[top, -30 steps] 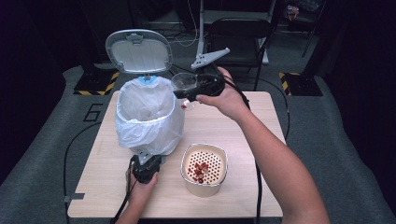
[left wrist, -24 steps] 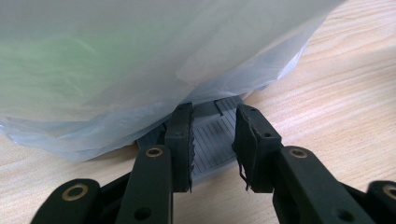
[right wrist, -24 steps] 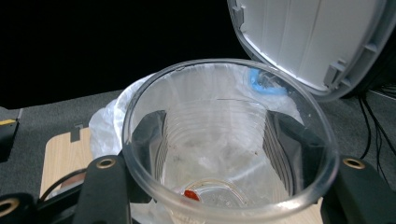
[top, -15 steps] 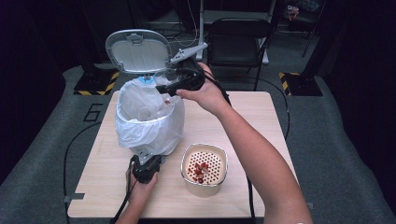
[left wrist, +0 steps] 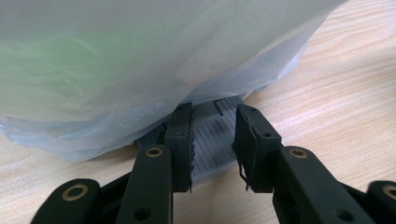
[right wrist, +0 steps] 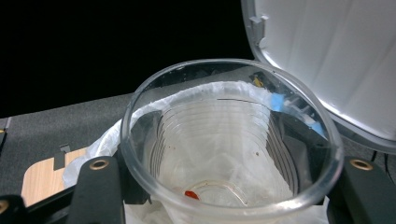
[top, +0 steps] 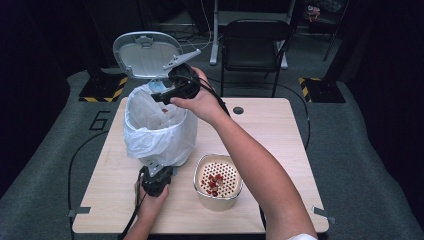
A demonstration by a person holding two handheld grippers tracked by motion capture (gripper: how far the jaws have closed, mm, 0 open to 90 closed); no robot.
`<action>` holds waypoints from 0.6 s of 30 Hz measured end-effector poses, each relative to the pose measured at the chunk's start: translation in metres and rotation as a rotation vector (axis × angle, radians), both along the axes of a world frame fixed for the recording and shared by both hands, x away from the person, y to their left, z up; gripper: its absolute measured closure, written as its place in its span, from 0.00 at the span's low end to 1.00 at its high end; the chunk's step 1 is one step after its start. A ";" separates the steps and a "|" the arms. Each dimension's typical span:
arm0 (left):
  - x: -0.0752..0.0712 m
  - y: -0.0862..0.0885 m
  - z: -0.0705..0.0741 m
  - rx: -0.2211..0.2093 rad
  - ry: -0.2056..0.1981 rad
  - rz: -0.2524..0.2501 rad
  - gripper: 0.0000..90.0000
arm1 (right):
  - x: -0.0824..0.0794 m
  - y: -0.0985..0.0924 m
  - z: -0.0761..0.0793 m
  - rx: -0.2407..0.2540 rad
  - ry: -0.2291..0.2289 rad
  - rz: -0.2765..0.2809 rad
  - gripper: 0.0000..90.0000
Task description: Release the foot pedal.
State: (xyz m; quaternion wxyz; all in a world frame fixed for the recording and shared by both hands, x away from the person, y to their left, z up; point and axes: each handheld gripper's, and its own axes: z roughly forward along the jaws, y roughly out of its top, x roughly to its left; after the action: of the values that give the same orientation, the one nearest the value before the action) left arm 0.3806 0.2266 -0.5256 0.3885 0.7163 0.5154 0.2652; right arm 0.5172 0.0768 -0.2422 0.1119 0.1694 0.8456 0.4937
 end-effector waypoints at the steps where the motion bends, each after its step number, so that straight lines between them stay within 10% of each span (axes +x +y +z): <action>1: 0.000 0.001 0.001 0.017 0.005 -0.005 0.75 | 0.000 0.002 -0.001 -0.003 -0.002 0.001 0.40; 8: 0.000 0.000 -0.001 0.010 -0.019 0.007 0.75 | 0.003 0.014 -0.010 -0.028 0.007 0.008 0.34; 13: 0.000 0.000 -0.001 0.010 -0.017 0.007 0.75 | -0.001 0.027 -0.022 0.002 -0.003 -0.021 0.00; 18: 0.000 0.000 0.000 0.002 0.004 -0.002 0.75 | -0.005 0.027 -0.026 0.004 0.003 -0.017 0.00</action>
State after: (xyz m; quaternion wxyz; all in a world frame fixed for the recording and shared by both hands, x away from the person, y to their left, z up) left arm 0.3805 0.2266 -0.5256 0.3869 0.7178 0.5153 0.2638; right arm 0.5126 0.1040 -0.2684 0.1147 0.1776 0.8432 0.4944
